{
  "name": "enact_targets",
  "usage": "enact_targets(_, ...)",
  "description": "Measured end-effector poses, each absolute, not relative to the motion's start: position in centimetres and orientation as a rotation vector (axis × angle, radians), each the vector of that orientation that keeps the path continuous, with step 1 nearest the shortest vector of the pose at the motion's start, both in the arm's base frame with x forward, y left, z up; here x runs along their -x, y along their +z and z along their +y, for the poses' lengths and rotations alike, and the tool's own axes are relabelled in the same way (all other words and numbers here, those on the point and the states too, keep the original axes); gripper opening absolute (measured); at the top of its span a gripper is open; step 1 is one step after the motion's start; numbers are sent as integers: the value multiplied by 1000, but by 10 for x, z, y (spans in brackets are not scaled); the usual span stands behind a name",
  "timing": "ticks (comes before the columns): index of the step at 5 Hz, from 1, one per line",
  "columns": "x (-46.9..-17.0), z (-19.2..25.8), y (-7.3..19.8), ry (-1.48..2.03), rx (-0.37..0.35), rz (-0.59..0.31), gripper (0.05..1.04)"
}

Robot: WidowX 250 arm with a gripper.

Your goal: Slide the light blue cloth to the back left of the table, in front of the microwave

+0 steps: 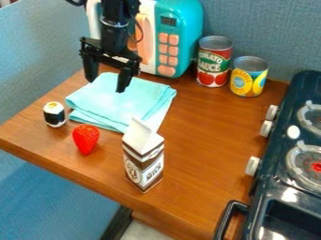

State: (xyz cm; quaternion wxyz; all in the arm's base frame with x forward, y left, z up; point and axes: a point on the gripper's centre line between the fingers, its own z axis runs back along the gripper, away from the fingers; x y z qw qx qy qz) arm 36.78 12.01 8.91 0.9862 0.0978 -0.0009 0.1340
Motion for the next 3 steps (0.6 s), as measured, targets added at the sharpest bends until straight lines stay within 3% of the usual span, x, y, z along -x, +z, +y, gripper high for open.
enact_targets(2,-364,62,92,140,-73,10,1001)
enact_targets(3,-348,40,108,127,-62,1,1001)
